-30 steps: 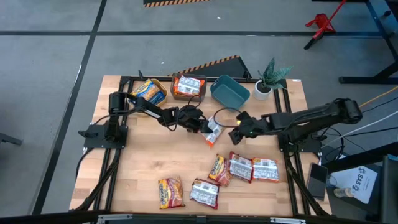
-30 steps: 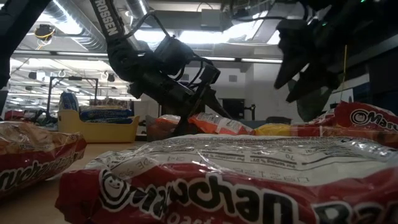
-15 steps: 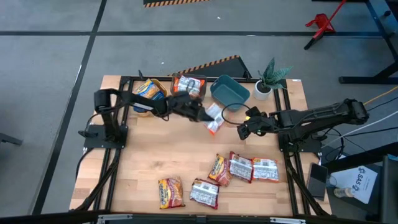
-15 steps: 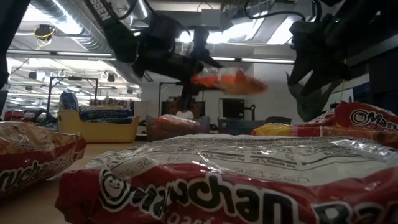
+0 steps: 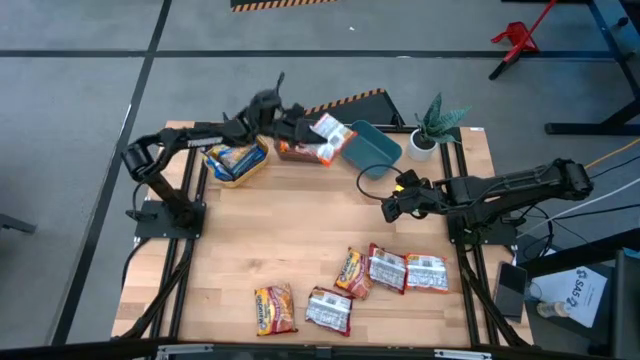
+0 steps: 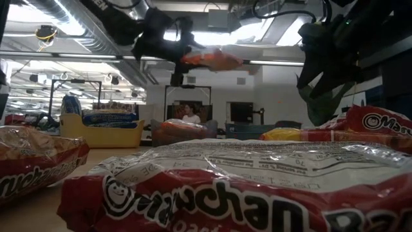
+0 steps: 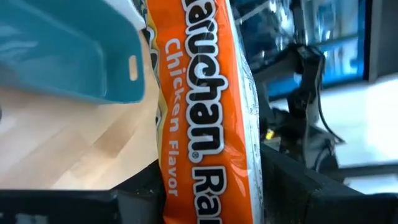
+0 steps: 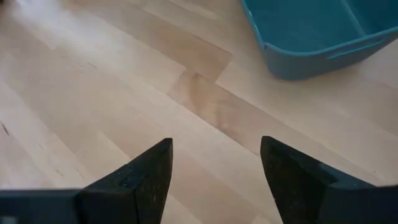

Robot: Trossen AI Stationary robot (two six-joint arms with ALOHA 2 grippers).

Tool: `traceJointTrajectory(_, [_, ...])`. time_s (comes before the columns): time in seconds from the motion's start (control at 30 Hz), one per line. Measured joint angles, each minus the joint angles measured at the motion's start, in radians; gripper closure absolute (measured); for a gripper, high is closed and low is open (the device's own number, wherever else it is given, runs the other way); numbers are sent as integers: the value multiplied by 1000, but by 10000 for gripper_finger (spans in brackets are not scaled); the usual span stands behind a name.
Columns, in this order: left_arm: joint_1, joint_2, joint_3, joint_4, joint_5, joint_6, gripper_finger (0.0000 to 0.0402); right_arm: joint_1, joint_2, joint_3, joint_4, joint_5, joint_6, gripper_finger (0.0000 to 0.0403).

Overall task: Sort Maruchan noodles
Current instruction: Put the orange noodle pack into the black bin

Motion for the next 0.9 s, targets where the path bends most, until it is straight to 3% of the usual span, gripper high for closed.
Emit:
traceJointTrajectory(0.1, [55, 2, 99, -166, 68, 132, 230, 0, 0, 0, 0, 8, 0, 171])
traceJointTrajectory(0.3, [152, 5, 261, -474, 53, 476, 230, 0, 0, 0, 0, 8, 2, 171])
traceJointTrajectory(0.47, [203, 5, 318, -691, 45, 739, 230, 0, 0, 0, -3, 8, 4, 171])
traceJointTrajectory(0.63, [250, 11, 320, -812, 49, 919, 230, 0, 0, 0, -3, 16, 5, 171])
traceJointTrajectory(0.9, [309, 146, 351, -865, 49, 1021, 230, 0, 3, -1, -3, 38, 12, 171])
